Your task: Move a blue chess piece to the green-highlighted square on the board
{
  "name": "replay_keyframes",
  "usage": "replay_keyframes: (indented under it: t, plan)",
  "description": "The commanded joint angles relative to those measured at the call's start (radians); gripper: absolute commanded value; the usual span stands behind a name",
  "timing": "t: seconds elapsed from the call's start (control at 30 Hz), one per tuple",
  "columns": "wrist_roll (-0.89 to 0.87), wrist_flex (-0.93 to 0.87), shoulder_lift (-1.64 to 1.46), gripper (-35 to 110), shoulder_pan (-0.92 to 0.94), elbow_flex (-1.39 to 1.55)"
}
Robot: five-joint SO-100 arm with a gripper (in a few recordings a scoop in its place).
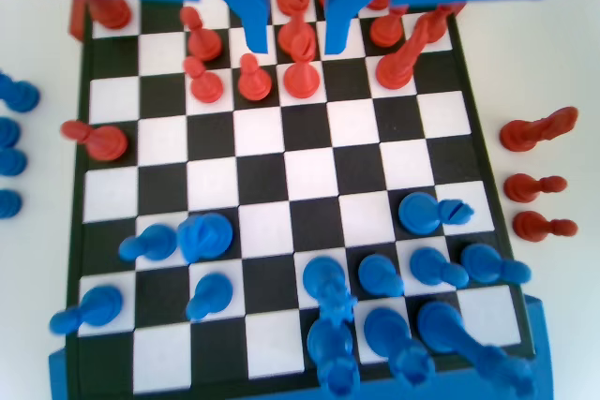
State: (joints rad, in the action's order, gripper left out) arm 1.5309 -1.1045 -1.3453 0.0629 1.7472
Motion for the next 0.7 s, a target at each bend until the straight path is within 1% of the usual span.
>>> replay_keyframes:
  t: [0.0, 0.67]
  plan:
    - [0.025, -0.005, -0.020, 9, 0.018, -0.115]
    - [0.087, 0.072, 0.064, 9, 0.043, -0.155]
